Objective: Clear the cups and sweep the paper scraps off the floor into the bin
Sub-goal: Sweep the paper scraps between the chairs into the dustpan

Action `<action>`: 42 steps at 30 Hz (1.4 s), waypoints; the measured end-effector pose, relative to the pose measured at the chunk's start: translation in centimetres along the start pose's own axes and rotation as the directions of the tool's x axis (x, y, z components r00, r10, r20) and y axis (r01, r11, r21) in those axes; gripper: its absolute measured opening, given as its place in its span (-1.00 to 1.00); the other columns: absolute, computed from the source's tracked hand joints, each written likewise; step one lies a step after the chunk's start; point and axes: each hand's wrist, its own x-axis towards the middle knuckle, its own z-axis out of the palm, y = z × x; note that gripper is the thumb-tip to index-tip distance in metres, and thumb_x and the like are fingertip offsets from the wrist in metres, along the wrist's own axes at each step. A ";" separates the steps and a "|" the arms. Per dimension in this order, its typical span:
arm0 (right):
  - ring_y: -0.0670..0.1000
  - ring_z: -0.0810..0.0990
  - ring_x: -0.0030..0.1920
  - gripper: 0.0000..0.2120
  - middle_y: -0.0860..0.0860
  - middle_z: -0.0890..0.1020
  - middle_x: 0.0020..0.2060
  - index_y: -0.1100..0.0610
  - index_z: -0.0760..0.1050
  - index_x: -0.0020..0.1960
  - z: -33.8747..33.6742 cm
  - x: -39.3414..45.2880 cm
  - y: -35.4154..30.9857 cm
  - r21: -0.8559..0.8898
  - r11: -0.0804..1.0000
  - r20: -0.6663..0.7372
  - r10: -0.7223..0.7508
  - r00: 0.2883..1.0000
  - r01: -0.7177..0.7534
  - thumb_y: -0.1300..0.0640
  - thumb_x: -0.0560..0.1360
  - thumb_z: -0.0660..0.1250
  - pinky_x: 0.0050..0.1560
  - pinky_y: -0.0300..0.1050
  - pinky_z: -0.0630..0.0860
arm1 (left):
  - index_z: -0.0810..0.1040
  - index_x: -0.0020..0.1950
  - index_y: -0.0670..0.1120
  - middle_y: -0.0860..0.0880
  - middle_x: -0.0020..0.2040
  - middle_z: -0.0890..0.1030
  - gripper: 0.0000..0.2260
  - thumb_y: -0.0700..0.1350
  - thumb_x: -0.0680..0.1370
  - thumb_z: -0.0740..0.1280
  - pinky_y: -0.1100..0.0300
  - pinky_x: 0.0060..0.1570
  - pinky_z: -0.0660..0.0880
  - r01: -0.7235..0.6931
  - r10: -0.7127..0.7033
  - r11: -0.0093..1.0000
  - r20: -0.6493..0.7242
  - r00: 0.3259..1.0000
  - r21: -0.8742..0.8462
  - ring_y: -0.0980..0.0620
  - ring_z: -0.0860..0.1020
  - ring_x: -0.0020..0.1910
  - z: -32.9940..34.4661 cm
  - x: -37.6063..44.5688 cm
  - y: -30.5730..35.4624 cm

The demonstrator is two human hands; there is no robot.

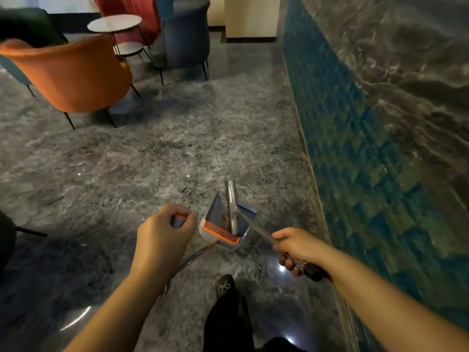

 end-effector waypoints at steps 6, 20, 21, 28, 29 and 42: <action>-0.06 0.35 -0.58 -0.67 0.11 0.39 -0.42 0.22 0.34 0.34 -3.3 10.1 -10.4 0.082 0.996 -0.019 0.028 0.999 -0.026 0.31 0.58 0.17 -0.56 -0.31 0.24 | 0.60 -0.25 0.04 0.08 -0.43 0.58 -0.87 -0.04 0.50 0.44 0.12 -0.36 0.48 -0.047 0.046 0.999 0.023 0.999 0.022 0.05 0.54 -0.42 1.6 15.7 3.1; -0.10 0.35 -0.66 -0.65 0.13 0.41 -0.41 0.17 0.35 0.32 -15.9 31.3 -29.9 0.164 0.986 -0.103 -0.001 0.995 0.018 0.37 0.56 0.16 -0.65 -0.36 0.25 | 0.58 -0.26 0.06 0.12 -0.44 0.57 -0.86 0.00 0.50 0.43 0.06 -0.32 0.49 -0.083 0.083 0.997 0.015 0.996 0.003 -0.01 0.54 -0.41 9.9 46.1 13.1; -0.09 0.36 -0.63 -0.65 0.13 0.42 -0.41 0.15 0.34 0.33 -17.2 33.3 -31.3 0.154 0.988 -0.102 0.004 0.995 0.012 0.35 0.57 0.17 -0.64 -0.34 0.26 | 0.58 -0.26 0.06 0.11 -0.44 0.57 -0.86 -0.01 0.50 0.43 0.06 -0.32 0.49 -0.081 0.081 0.997 0.009 0.997 0.006 -0.01 0.54 -0.41 11.0 48.5 13.8; -0.07 0.37 -0.60 -0.73 0.12 0.45 -0.42 0.06 0.34 0.18 -25.3 45.5 -42.4 0.102 0.995 -0.077 0.029 0.997 -0.021 0.33 0.56 0.14 -0.60 -0.31 0.27 | 0.58 -0.27 0.08 0.18 -0.39 0.59 -0.85 -0.03 0.50 0.43 0.19 -0.38 0.44 -0.075 0.075 0.997 0.004 0.997 -0.009 0.10 0.53 -0.40 16.8 64.6 20.2; -0.06 0.36 -0.60 -0.76 0.12 0.45 -0.43 0.05 0.35 0.14 -26.3 47.0 -44.1 0.098 0.995 -0.081 0.032 0.996 -0.024 0.33 0.56 0.14 -0.60 -0.31 0.27 | 0.58 -0.27 0.08 0.18 -0.37 0.59 -0.85 -0.02 0.50 0.43 0.19 -0.37 0.44 -0.074 0.074 0.997 0.003 0.997 -0.002 0.10 0.54 -0.39 17.3 66.5 21.0; -0.06 0.35 -0.56 -0.77 0.12 0.42 -0.43 0.02 0.39 -0.07 -31.6 67.1 -67.0 0.128 0.991 -0.084 0.052 0.995 -0.041 0.33 0.59 0.14 -0.63 -0.30 0.26 | 0.59 -0.25 0.09 0.13 -0.39 0.60 -0.88 -0.03 0.49 0.44 0.23 -0.33 0.45 -0.100 0.100 0.995 0.079 0.992 0.004 0.15 0.56 -0.36 19.7 98.9 25.7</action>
